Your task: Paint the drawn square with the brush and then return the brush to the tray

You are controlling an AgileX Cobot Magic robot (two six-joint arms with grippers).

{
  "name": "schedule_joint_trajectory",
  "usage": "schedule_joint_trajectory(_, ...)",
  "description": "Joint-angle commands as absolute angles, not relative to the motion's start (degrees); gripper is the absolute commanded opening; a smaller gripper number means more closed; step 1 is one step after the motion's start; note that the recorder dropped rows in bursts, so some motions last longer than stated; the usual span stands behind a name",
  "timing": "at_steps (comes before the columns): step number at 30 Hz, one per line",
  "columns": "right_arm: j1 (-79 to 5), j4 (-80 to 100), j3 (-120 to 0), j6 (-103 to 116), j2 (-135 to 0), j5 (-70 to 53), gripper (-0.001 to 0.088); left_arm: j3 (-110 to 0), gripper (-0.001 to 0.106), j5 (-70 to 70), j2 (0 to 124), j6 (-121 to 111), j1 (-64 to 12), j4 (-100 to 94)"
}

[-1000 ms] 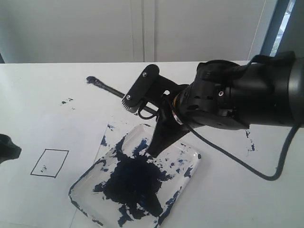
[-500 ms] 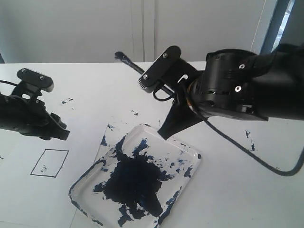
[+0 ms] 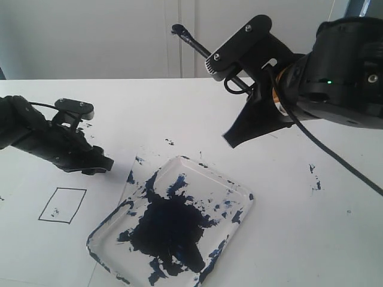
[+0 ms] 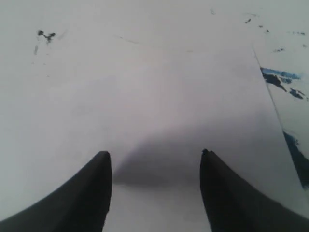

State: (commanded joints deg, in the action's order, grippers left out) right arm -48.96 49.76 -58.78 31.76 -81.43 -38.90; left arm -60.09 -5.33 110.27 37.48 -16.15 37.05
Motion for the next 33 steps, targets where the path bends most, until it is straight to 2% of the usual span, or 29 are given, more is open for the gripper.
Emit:
schedule_joint_trajectory(15,-49.0,49.8,-58.8,31.6,-81.4,-38.9,0.0000,-60.1,0.059,-8.8,111.0,41.3,-25.0,36.8)
schedule_joint_trajectory(24,-49.0,49.9,-58.8,31.2,-81.4,-38.9,0.0000,-60.1,0.059,-2.0,106.1,41.3,-24.6,36.8)
schedule_joint_trajectory(33,-49.0,49.7,-58.8,31.2,-81.4,-39.7,0.0000,-60.1,0.059,0.4,108.5,41.3,-19.3,36.8)
